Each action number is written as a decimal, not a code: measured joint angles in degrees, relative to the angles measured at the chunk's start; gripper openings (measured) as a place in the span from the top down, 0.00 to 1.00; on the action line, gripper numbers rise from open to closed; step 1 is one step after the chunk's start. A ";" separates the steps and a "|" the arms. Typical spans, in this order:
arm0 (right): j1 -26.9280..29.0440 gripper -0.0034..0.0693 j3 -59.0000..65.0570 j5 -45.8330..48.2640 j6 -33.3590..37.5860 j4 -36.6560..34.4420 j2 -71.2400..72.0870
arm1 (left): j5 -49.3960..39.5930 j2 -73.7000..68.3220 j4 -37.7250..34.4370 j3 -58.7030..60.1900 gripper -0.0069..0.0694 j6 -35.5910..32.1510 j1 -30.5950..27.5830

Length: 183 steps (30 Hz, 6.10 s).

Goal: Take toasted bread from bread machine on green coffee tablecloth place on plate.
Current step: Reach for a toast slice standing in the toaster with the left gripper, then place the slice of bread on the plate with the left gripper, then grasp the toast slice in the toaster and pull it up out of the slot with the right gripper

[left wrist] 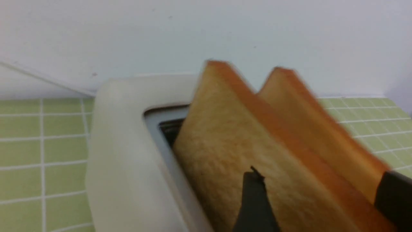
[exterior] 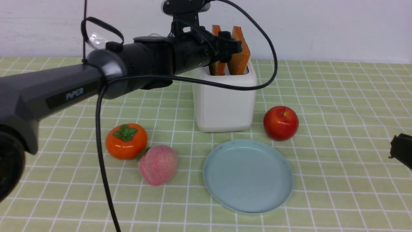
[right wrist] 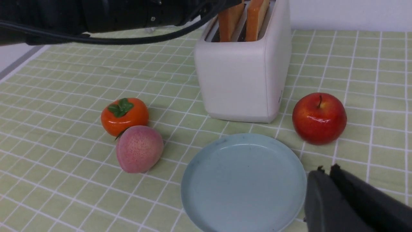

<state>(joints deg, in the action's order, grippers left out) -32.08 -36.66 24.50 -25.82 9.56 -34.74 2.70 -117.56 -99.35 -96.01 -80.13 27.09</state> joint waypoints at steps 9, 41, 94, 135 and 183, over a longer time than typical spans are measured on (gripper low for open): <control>0.00 0.91 0.00 0.00 0.93 0.00 0.00 | 1.02 -1.15 -0.05 -0.19 0.67 -0.06 0.00; 0.00 0.90 -3.79 23.62 2.62 -3.59 12.16 | -35.00 28.68 20.33 27.74 0.77 21.77 0.25; 0.00 0.90 -3.79 26.21 5.83 -9.20 12.99 | -18.82 8.76 35.64 22.69 0.84 32.46 4.02; 0.00 0.88 -3.84 26.21 10.16 -12.05 12.72 | -29.63 18.60 51.71 22.39 0.30 48.53 3.95; 8.23 0.24 -72.08 1.71 14.27 -5.42 -83.25 | -12.85 97.44 72.01 76.68 0.93 63.34 3.95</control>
<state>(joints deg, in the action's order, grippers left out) -23.85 -108.74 26.21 -11.55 4.14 -118.00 -10.15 -20.11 -27.34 -19.33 -16.79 31.04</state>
